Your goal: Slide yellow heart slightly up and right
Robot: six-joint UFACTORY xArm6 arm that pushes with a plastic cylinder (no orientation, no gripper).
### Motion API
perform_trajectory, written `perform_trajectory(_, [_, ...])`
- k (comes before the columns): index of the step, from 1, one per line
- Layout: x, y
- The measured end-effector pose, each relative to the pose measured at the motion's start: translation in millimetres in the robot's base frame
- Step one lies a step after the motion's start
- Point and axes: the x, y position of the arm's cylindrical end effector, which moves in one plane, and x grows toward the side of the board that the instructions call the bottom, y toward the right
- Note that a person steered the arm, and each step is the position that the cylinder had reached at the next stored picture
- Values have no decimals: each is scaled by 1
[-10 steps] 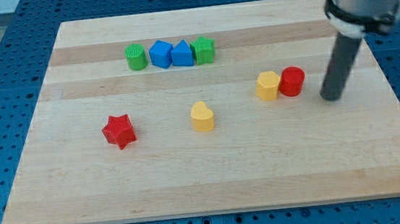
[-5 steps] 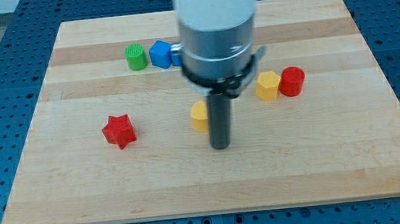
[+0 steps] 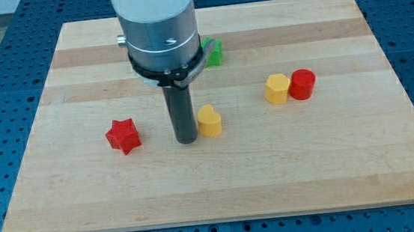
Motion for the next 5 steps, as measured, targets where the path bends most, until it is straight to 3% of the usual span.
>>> perform_trajectory(2, [0, 103])
perform_trajectory(4, [-14, 56])
perform_trajectory(5, [-33, 83])
